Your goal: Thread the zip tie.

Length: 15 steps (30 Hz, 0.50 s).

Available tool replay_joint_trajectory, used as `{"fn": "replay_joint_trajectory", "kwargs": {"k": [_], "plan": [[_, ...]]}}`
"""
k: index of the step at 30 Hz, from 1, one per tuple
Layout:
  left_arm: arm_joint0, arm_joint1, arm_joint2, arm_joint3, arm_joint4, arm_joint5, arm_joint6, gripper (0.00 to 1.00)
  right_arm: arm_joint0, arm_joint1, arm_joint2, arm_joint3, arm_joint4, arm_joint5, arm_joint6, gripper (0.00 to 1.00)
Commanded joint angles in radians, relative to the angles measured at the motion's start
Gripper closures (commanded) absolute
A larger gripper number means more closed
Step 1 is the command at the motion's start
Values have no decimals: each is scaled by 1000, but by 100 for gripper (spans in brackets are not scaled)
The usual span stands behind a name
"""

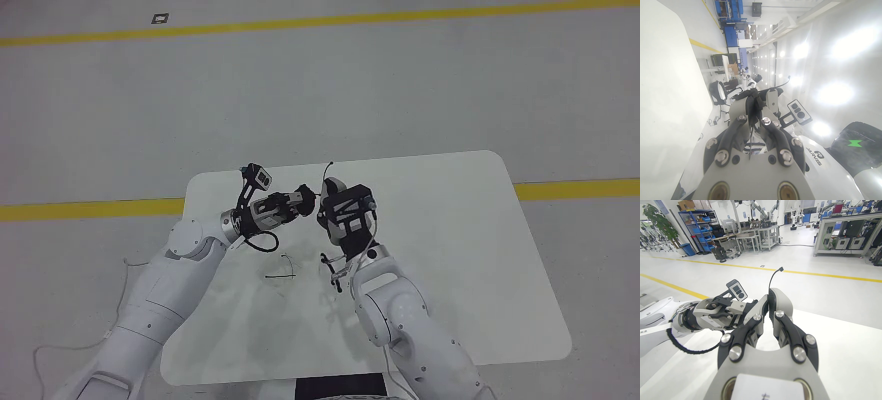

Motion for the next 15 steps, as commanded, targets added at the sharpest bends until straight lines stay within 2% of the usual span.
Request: {"fn": "replay_joint_trajectory", "kwargs": {"k": [1,15], "plan": [[0,0,0,0,0,0,0,100,-1,0,-1,1,1,-1,0,100],[0,0,0,0,0,0,0,100,-14,1,-6,1,32,-11,2,100]]}}
